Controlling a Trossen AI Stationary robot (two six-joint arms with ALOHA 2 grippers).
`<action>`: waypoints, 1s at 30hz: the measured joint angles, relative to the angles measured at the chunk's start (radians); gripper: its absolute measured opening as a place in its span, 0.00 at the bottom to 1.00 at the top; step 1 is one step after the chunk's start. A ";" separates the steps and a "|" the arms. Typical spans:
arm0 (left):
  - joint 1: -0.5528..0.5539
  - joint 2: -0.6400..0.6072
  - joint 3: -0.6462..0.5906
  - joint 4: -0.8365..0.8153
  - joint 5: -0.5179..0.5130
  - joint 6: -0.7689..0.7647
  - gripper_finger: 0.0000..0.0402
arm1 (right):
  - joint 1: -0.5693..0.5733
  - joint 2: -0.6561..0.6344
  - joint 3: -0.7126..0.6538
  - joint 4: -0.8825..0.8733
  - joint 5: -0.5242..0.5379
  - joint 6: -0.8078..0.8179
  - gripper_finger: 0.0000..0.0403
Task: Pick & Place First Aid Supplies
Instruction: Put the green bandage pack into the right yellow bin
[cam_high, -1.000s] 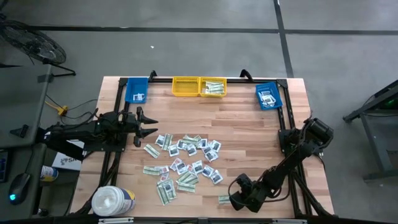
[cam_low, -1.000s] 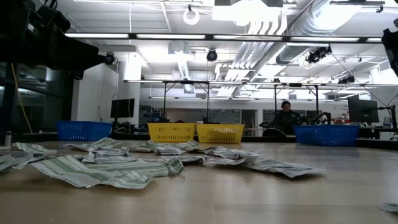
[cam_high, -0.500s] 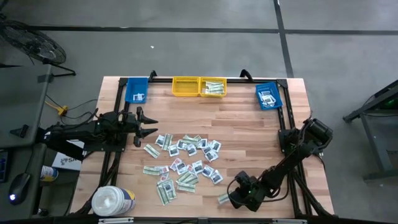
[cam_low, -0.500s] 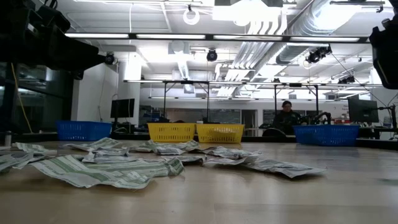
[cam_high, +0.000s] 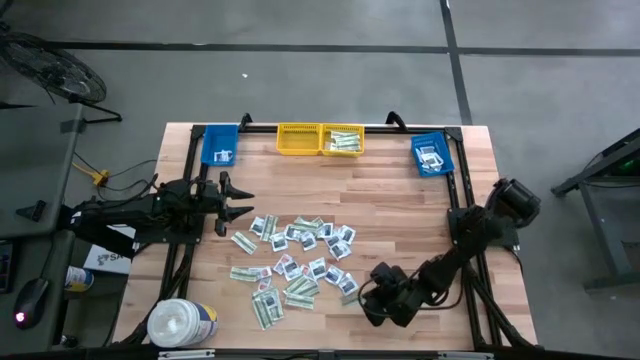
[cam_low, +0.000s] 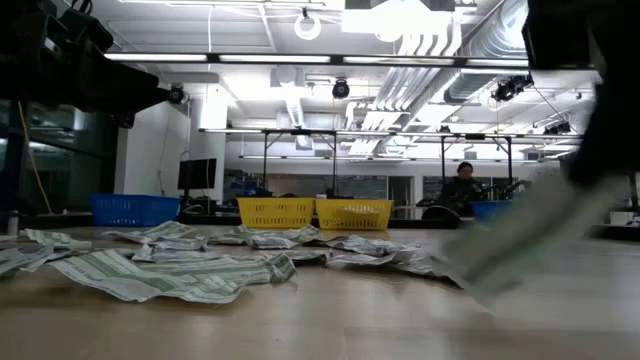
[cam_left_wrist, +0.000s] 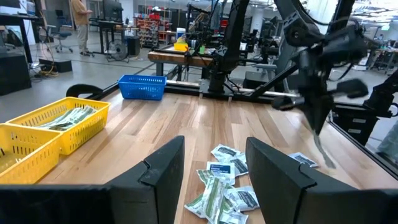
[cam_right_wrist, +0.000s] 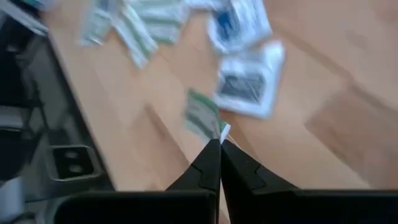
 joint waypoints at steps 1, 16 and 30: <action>0.000 0.000 0.000 0.000 0.000 0.000 0.43 | -0.004 -0.015 0.000 0.003 0.013 -0.029 0.00; 0.000 0.000 0.000 0.000 0.000 0.000 0.43 | -0.149 -0.094 0.000 0.002 0.196 -0.448 0.00; 0.000 0.000 0.000 0.000 0.000 0.000 0.43 | -0.420 -0.093 -0.002 -0.002 0.419 -0.849 0.00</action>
